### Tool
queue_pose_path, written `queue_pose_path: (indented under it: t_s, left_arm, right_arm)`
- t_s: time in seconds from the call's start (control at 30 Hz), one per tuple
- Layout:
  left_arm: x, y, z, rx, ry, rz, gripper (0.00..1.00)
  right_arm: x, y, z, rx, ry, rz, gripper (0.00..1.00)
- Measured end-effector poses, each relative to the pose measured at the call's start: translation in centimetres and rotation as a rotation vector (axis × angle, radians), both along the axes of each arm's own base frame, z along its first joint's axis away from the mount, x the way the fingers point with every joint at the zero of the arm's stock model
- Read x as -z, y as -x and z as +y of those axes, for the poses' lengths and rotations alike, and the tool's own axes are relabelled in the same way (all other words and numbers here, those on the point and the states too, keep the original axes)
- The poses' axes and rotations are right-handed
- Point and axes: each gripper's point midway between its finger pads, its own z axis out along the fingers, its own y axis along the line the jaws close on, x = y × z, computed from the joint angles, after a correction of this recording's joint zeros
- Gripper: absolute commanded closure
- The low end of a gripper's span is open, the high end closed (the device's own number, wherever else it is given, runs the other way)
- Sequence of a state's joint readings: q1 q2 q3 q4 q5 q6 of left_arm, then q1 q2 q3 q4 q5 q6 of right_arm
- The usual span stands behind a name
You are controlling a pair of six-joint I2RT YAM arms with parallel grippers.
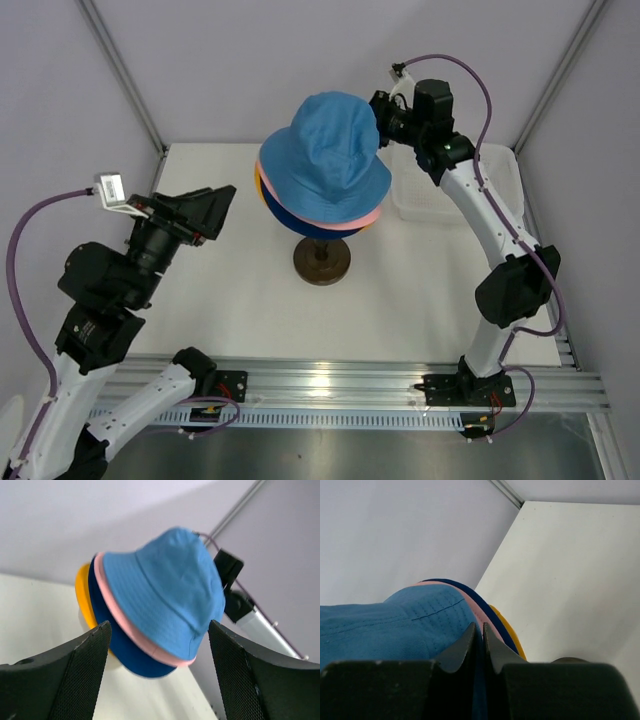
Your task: Stack the hats
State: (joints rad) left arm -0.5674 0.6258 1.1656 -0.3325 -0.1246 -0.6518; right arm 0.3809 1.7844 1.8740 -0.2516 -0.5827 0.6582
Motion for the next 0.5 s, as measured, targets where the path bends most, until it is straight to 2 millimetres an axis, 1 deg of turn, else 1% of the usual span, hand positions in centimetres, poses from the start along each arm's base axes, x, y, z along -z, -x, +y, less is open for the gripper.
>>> queue_pose_path:
  t_s: [0.03,0.1,0.13,0.17,0.23,0.27,0.33,0.43,0.47,0.5]
  left_arm:
    - [-0.8,-0.1,0.3,-0.018,0.009,-0.019,0.19]
    - [-1.6,-0.8,0.4,-0.042,0.021,-0.03,0.2]
    - [-1.7,-1.2,0.4,-0.05,0.022,-0.025,0.21]
    - [-1.6,-2.0,0.1,-0.058,0.022,-0.014,0.21]
    - [-1.0,-3.6,-0.5,-0.069,0.023,0.016,0.23]
    - [-0.5,-4.6,-0.9,-0.073,0.023,0.038,0.24]
    - [0.4,-6.1,-1.3,-0.076,0.033,0.078,0.27]
    - [1.9,-8.4,-1.8,-0.083,0.057,0.139,0.3]
    - [2.3,-9.0,-1.9,-0.08,0.065,0.157,0.31]
    - [2.5,-9.5,-2.1,-0.077,0.075,0.17,0.34]
  right_arm:
    - [0.1,-0.1,0.2,-0.006,0.004,-0.001,0.86]
    - [0.3,-0.4,0.7,-0.014,0.011,-0.001,0.82]
    - [0.3,-0.5,0.9,-0.018,0.013,-0.003,0.8]
    - [0.4,-0.6,1.1,-0.023,0.017,-0.006,0.77]
    - [0.4,-0.7,1.5,-0.04,0.021,-0.011,0.73]
    - [0.5,-0.8,1.8,-0.05,0.022,-0.012,0.7]
    - [0.8,-0.9,2.5,-0.071,0.025,-0.016,0.67]
    - [1.6,-0.9,3.2,-0.102,0.046,-0.007,0.54]
    - [1.8,-1.0,3.2,-0.109,0.057,-0.005,0.45]
    - [2.2,-1.1,3.1,-0.111,0.069,0.003,0.41]
